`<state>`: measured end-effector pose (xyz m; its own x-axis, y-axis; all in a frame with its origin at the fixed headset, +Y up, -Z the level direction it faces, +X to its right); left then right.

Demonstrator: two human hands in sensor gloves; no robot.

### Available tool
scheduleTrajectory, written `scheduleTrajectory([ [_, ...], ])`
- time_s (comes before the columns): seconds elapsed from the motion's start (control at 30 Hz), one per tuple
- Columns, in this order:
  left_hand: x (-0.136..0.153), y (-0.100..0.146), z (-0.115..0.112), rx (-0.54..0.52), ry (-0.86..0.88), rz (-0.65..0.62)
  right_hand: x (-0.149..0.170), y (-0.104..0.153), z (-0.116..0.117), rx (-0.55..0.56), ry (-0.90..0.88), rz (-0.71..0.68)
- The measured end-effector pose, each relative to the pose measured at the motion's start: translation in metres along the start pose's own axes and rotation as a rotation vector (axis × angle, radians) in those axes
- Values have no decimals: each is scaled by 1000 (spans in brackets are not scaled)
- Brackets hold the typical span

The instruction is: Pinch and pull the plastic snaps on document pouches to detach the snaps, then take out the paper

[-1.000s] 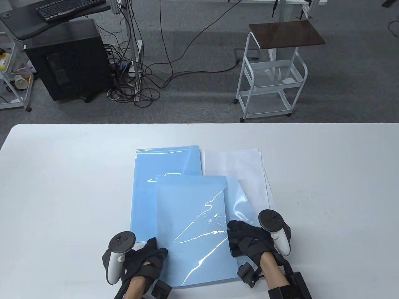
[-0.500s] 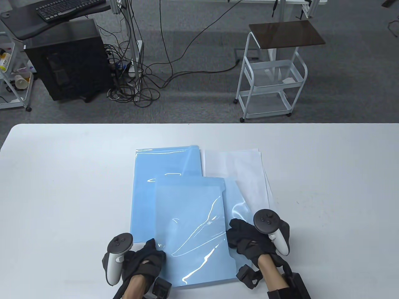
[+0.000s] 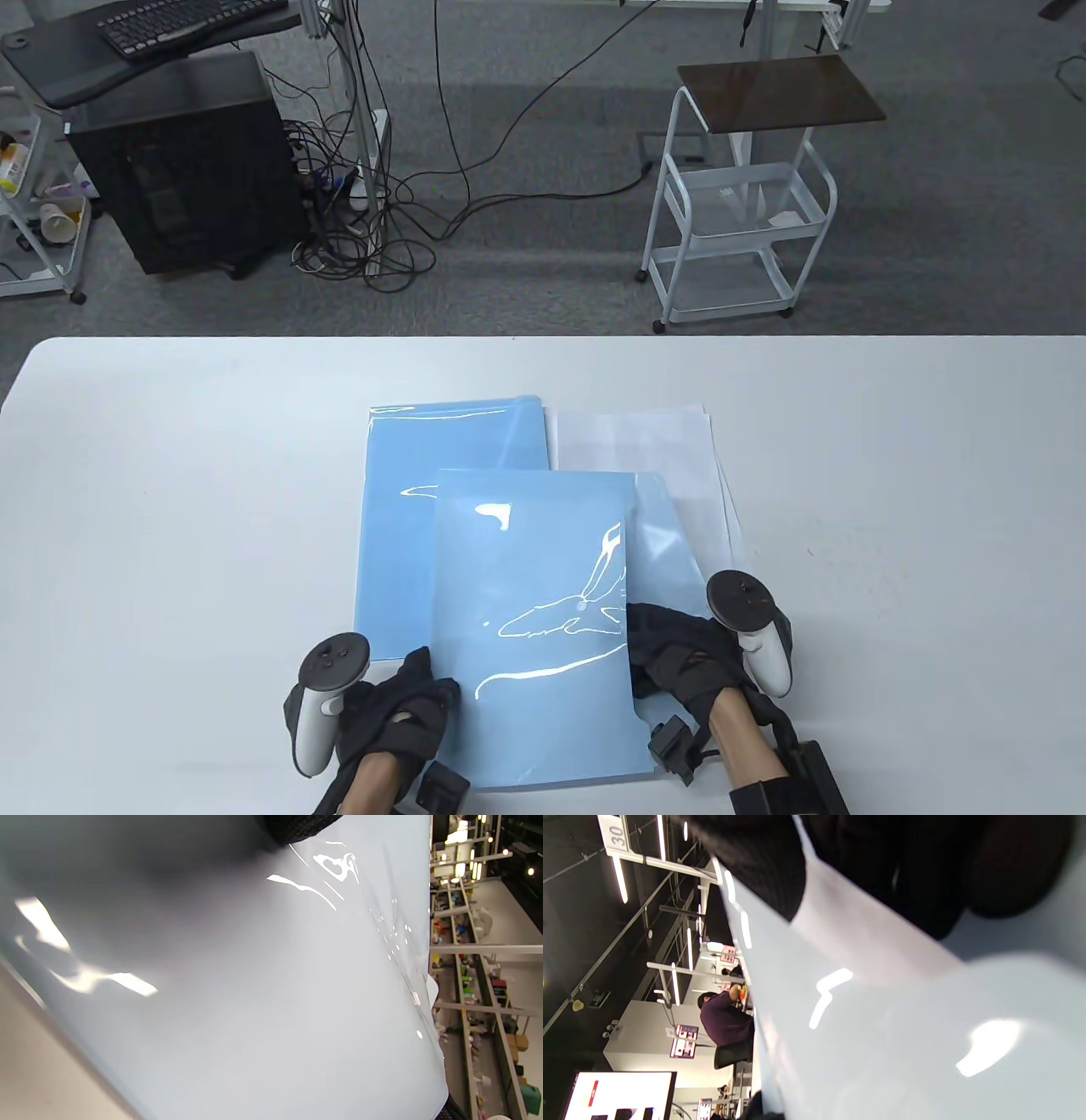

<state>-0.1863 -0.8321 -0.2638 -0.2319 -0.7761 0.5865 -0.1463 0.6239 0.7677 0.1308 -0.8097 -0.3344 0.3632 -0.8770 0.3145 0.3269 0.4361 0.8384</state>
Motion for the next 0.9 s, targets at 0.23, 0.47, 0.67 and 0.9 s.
scheduleTrajectory([
  [0.23,-1,4,8,-39,20,-10,-2,0,1,97,-10,16],
  [0.47,-3,9,14,-59,70,-26,-14,19,-19,326,105,37],
  [0.67,-1,13,29,-117,74,-18,-14,32,-50,412,126,67],
  [0.9,-2,17,41,-145,75,-21,-18,50,-92,472,111,76],
])
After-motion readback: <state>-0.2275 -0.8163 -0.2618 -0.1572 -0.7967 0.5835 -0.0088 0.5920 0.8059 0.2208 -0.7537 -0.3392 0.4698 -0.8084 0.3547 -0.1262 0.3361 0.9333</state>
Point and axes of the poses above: the tracker on the back of each hand, its own x axis roughly to the little-finger side, its own y axis roughly from the fingertips to the wrist, z = x × y, the point moved 5 cm from there along -y, roughly from the wrist to the fingertips, and after that the axes turned 5 degrees about z, right-handed, at the moved point
